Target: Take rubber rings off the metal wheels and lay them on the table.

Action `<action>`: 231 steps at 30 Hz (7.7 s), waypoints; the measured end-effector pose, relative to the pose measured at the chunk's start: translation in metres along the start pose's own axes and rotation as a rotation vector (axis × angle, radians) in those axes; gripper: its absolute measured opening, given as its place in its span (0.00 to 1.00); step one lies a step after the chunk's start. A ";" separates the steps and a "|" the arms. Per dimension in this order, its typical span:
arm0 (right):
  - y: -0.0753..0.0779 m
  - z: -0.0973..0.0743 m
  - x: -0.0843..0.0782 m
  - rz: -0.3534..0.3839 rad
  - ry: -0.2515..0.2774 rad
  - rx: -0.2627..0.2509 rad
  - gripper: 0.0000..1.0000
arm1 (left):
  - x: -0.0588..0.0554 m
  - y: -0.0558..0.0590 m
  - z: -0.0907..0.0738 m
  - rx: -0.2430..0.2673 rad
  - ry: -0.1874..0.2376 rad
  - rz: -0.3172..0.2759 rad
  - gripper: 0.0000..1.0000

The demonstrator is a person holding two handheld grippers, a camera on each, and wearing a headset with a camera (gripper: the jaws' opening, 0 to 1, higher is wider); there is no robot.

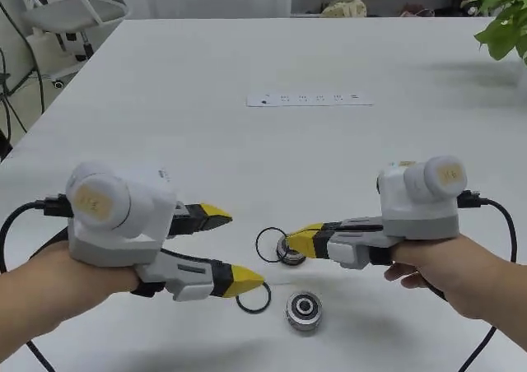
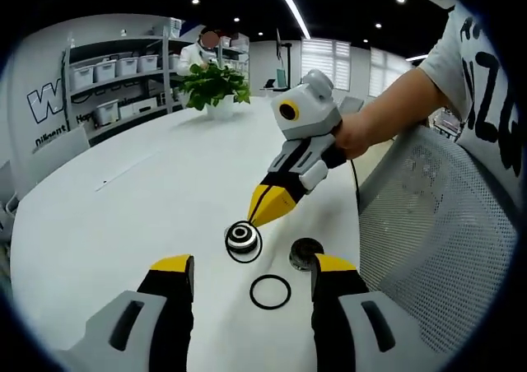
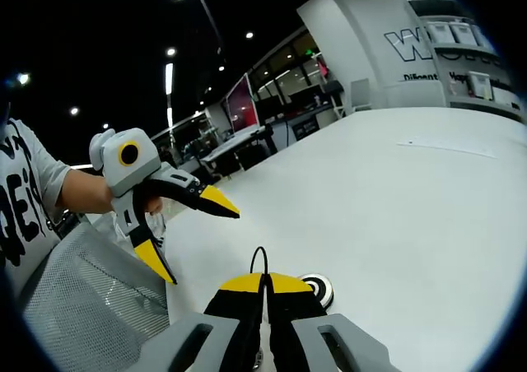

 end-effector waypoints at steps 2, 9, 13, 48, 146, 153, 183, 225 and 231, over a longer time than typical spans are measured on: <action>-0.001 0.001 -0.001 0.004 -0.008 0.006 0.00 | 0.000 0.003 -0.004 0.002 0.007 -0.015 0.56; -0.006 0.005 -0.005 0.035 -0.035 0.031 0.00 | -0.003 0.009 -0.014 0.009 0.006 -0.020 0.62; -0.010 0.009 -0.010 0.051 -0.063 0.046 0.00 | -0.006 0.012 -0.020 0.011 0.000 -0.027 0.65; -0.011 0.024 -0.037 0.109 -0.187 0.067 0.00 | -0.024 0.024 -0.044 0.060 -0.034 -0.071 0.68; 0.024 -0.029 0.007 -0.054 0.008 -0.110 0.32 | -0.003 -0.020 -0.002 0.028 -0.038 -0.075 0.66; 0.030 -0.030 0.003 -0.102 -0.017 -0.126 0.33 | -0.001 -0.022 0.008 0.012 -0.037 -0.081 0.64; 0.043 -0.015 -0.017 -0.238 -0.121 -0.118 0.29 | -0.007 -0.023 0.053 -0.037 -0.049 -0.087 0.49; 0.049 0.000 -0.022 -0.251 -0.124 -0.112 0.12 | -0.004 -0.019 0.099 -0.088 -0.081 -0.077 0.18; 0.049 0.000 -0.023 -0.244 -0.120 -0.111 0.12 | -0.004 -0.018 0.100 -0.082 -0.092 -0.051 0.12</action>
Point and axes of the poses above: the centre of the closed fingertips' face, and the gripper's own axes: z roughly forward along the fingers, y roughly to its right, x roughly out of its top, the point moved 7 cm from there along -z, roughly backward along the fingers, and after that the axes turned 13 degrees about z, right-handed, at the moved point
